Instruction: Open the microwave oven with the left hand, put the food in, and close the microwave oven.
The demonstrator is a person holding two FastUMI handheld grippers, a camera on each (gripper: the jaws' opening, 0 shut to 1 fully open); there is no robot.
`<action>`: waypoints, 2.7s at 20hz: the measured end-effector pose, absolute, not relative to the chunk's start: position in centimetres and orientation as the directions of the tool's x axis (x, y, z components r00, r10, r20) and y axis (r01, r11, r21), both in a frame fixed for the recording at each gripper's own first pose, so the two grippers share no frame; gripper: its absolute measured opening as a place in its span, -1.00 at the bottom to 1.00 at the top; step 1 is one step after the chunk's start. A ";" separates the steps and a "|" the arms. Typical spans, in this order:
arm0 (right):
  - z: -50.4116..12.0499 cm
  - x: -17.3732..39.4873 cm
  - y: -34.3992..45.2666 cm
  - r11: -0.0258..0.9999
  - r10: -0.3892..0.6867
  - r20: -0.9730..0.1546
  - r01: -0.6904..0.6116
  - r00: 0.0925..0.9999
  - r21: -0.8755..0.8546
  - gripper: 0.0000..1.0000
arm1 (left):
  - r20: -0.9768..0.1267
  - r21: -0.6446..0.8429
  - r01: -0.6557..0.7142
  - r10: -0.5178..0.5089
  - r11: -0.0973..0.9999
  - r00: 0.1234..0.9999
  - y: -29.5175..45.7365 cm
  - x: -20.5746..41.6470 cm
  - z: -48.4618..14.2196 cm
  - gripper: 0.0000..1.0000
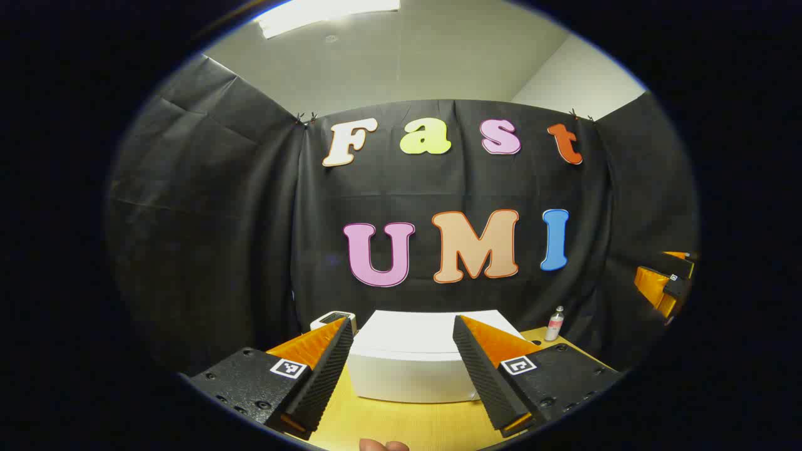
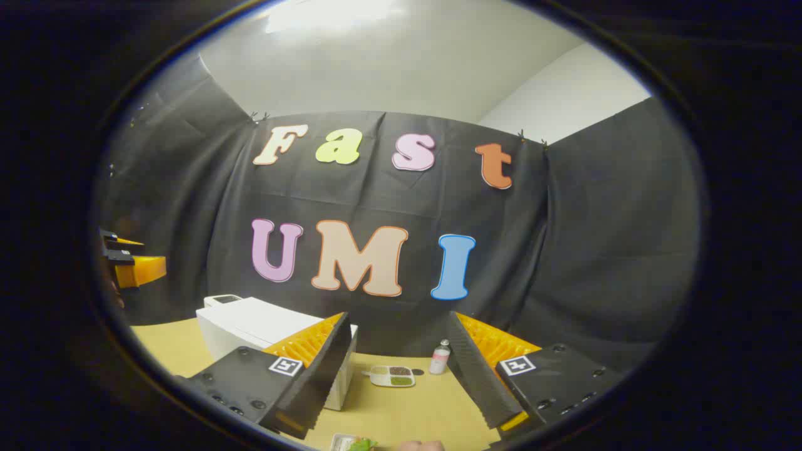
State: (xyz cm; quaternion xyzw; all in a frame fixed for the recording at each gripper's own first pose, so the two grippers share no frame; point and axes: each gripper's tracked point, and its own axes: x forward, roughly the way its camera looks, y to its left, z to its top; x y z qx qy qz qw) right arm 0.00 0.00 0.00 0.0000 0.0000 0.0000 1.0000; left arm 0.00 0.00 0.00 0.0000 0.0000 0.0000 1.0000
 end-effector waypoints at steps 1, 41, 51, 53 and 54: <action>-0.1 0.1 -0.1 1.000 0.000 0.004 0.000 1.000 0.001 0.93 | -0.001 -0.007 0.001 -0.001 1.000 1.000 -0.2 0.1 0.0 0.93; 3.2 -2.1 -3.4 0.999 -0.044 0.103 0.042 0.994 0.026 0.93 | -0.190 0.025 0.139 -0.132 0.990 0.973 -10.2 2.8 -18.4 0.95; 1.5 -4.4 -6.3 0.995 -0.093 0.033 0.094 0.995 -0.039 0.93 | -0.294 0.021 0.229 -0.213 0.973 0.932 -16.8 7.8 -27.6 0.95; 1.2 -4.9 -7.5 0.990 -0.116 0.024 0.117 0.993 -0.080 0.93 | -0.315 0.032 0.224 -0.203 0.974 0.927 -17.4 8.7 -28.7 0.95; 1.2 -5.0 -7.9 0.989 -0.121 0.023 0.123 0.992 -0.084 0.94 | -0.317 0.032 0.225 -0.203 0.974 0.926 -17.8 9.3 -29.0 0.95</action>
